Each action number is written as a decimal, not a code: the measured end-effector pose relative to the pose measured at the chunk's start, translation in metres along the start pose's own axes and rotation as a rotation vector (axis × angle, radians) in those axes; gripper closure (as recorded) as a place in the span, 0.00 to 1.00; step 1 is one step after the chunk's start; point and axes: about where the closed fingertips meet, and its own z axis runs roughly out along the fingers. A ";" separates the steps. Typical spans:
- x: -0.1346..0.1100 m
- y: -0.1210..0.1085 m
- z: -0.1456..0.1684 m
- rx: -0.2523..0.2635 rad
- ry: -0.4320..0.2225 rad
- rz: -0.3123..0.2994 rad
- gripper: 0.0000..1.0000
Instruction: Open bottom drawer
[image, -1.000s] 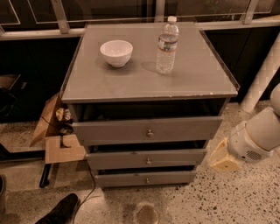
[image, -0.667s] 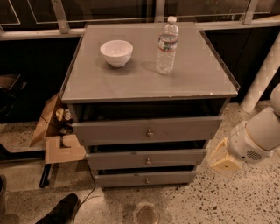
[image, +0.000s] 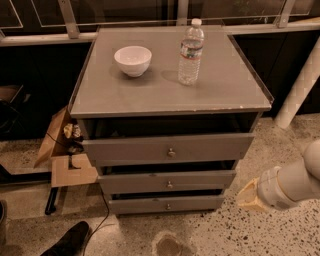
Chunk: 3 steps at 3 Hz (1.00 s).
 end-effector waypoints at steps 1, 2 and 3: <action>0.033 -0.016 0.061 0.030 -0.076 0.008 1.00; 0.059 -0.031 0.131 -0.003 -0.140 0.054 1.00; 0.083 -0.028 0.210 -0.095 -0.159 0.114 1.00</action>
Offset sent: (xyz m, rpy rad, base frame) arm 0.0560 0.0034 -0.2689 0.2826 0.0793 -0.0743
